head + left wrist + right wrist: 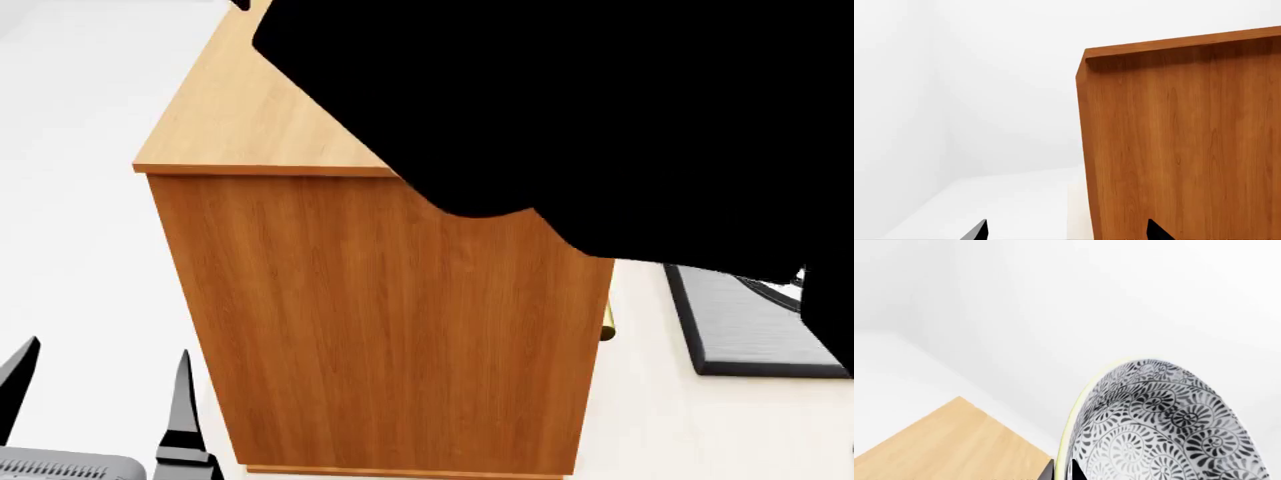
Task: Put the bowl on the top of the cabinet.
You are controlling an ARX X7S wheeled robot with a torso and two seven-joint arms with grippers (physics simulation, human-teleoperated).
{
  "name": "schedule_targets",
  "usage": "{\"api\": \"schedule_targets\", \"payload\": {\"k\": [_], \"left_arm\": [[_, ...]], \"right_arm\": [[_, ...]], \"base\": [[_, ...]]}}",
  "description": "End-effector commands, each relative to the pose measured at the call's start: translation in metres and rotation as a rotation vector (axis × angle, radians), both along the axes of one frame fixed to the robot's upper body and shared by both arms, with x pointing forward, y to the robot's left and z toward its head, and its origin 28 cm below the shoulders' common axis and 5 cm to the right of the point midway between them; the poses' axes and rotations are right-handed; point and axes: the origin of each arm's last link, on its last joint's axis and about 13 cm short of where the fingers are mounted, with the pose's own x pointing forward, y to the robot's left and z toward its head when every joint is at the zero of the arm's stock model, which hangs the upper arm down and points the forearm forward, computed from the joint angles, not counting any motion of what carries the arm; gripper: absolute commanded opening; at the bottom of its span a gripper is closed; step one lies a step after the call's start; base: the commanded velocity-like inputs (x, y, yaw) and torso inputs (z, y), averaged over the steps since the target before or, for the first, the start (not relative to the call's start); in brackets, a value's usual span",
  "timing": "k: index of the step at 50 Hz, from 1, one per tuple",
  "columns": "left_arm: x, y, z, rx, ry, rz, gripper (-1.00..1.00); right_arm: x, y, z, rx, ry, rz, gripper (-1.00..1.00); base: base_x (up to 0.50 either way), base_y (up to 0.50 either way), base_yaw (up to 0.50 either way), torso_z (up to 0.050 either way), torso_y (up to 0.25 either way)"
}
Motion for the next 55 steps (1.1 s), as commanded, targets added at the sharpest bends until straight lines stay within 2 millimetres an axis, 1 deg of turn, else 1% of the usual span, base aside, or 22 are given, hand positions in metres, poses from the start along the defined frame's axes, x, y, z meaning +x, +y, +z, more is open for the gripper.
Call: {"api": "schedule_targets", "payload": {"k": [1,11,26,40,48,55], "left_arm": [[0.001,0.0,-0.002,-0.001,0.004,0.001,1.0],[0.0,0.0,-0.002,-0.001,0.005,0.003,1.0],[0.001,0.0,-0.003,-0.003,0.007,0.001,1.0],[0.001,0.001,-0.002,-0.005,0.006,0.003,1.0],[0.0,0.001,-0.003,-0.004,0.009,0.002,1.0],[0.0,0.001,-0.002,-0.004,0.007,0.002,1.0]], "right_arm": [[0.011,0.005,-0.016,-0.002,0.008,0.005,-1.0],[0.02,0.013,-0.039,-0.014,0.053,0.038,-1.0],[0.028,0.019,-0.056,-0.016,0.086,0.055,-1.0],[0.033,0.022,-0.063,-0.021,0.109,0.056,-1.0],[0.035,0.016,-0.055,-0.022,0.106,0.036,-1.0],[0.039,0.016,-0.061,-0.028,0.114,0.028,-1.0]], "base": [[0.0,0.0,0.0,0.0,0.0],[0.0,0.0,0.0,0.0,0.001],[0.0,0.0,0.0,0.0,0.001],[0.0,0.0,0.0,0.0,0.001],[0.0,0.0,0.0,0.0,0.0],[0.0,0.0,0.0,0.0,0.0]]}}
